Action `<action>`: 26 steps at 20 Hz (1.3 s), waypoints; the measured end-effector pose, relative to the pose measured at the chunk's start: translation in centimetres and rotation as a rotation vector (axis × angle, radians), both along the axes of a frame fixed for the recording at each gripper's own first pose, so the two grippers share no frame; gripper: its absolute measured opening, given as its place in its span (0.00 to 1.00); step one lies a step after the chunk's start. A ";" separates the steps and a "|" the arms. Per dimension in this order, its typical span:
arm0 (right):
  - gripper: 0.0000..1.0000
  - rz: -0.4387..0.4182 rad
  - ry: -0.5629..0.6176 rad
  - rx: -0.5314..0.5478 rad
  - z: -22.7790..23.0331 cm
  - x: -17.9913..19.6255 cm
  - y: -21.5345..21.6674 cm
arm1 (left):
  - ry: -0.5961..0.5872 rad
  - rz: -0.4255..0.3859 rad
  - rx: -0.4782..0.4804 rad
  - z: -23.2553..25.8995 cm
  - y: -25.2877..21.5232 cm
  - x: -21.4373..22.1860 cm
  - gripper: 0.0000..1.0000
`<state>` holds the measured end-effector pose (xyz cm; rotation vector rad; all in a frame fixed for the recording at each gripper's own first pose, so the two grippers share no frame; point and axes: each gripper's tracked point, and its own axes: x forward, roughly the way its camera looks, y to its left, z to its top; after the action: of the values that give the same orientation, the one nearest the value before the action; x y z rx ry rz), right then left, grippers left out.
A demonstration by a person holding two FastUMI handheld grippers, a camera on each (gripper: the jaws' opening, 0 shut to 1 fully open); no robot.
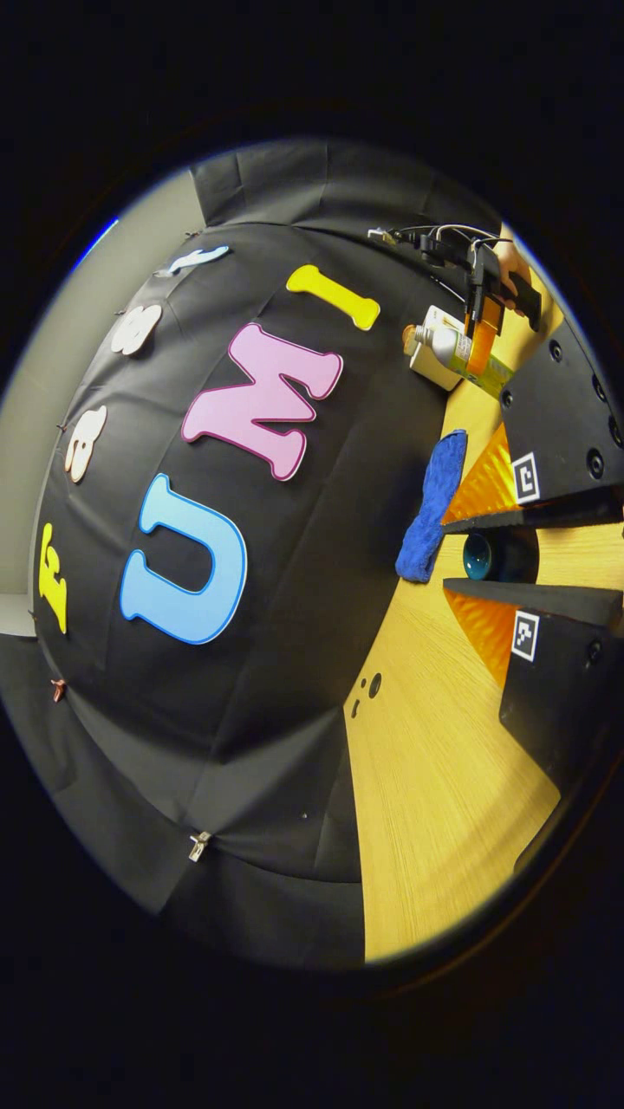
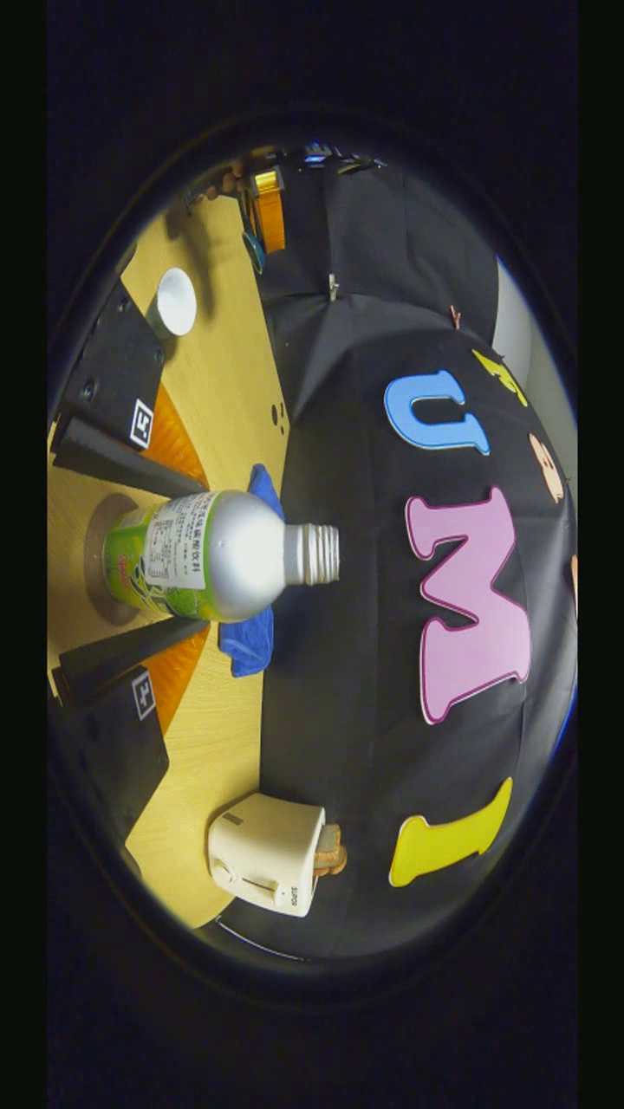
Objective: Open the teacup lid with one hand, grasp the water bottle and pour water into the teacup with the other hand; after pouring, place the water bottle on the coaster and then close the teacup lid.
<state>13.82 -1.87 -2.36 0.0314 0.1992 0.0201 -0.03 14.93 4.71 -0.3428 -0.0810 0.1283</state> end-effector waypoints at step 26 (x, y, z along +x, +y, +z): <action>0.98 0.050 0.068 0.018 -2.1 -8.7 1.9 | 0.049 -0.144 0.130 -1.0 -8.7 1.8 0.31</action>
<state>5.13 0.02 -4.49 0.0447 0.2676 0.0711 1.79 6.19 3.75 -0.2151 -0.0156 -0.0111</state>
